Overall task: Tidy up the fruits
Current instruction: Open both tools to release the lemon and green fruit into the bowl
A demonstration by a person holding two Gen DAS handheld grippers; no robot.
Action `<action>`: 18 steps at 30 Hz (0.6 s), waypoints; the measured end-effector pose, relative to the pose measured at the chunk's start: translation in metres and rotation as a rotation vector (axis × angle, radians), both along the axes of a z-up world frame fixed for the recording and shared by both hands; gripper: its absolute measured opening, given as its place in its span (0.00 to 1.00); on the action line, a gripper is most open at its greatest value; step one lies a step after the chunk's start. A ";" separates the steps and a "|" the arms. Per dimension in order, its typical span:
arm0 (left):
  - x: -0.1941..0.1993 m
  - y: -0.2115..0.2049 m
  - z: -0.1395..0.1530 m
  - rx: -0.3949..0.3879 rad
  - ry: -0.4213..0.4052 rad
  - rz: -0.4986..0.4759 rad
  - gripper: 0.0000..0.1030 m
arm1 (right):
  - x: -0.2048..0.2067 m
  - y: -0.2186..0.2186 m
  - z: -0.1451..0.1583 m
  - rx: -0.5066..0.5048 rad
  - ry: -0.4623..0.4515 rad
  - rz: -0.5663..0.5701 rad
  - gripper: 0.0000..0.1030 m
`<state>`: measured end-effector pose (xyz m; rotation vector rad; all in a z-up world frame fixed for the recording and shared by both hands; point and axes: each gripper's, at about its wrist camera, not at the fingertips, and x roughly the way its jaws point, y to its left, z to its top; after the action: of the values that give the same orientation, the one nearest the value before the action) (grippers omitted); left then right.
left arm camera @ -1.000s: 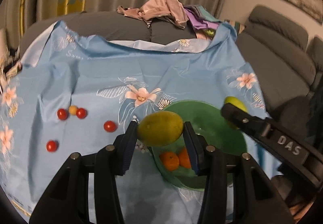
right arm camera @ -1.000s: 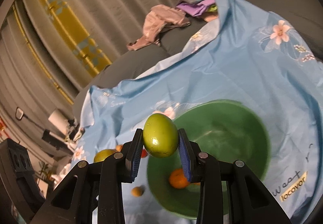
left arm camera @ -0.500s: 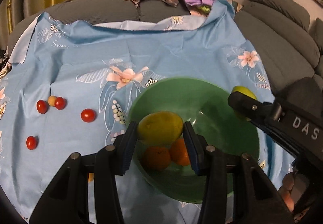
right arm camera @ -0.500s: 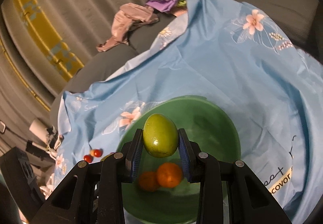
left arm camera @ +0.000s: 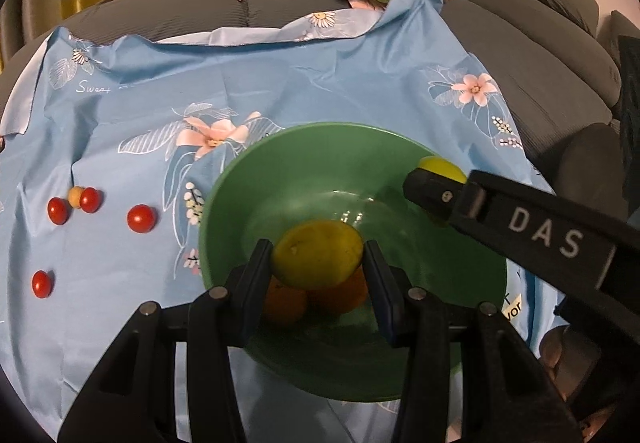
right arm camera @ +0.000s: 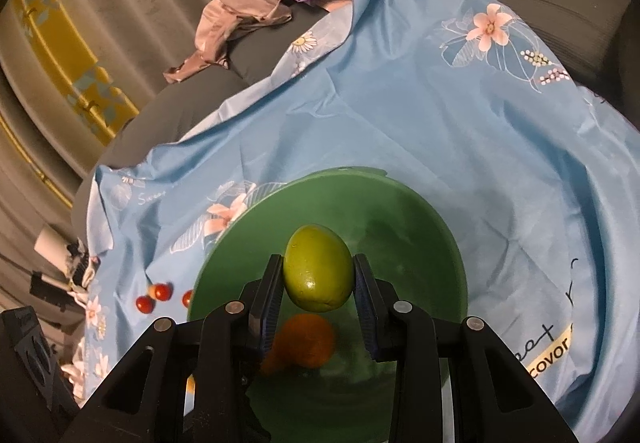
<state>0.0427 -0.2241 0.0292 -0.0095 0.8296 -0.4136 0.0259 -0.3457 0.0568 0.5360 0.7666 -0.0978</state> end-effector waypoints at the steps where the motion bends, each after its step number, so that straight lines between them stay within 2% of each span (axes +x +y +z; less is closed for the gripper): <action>1: 0.001 -0.001 -0.001 -0.001 0.003 -0.004 0.45 | 0.000 0.000 -0.001 0.000 0.004 -0.003 0.35; 6: 0.005 0.001 -0.004 -0.038 0.028 -0.010 0.45 | 0.003 -0.001 -0.005 -0.026 0.036 -0.019 0.35; 18: 0.006 0.000 -0.007 -0.047 0.039 -0.021 0.45 | 0.005 0.003 -0.006 -0.071 0.068 -0.036 0.35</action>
<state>0.0485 -0.2246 0.0220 -0.0533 0.8593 -0.4539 0.0310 -0.3429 0.0503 0.4810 0.8170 -0.1766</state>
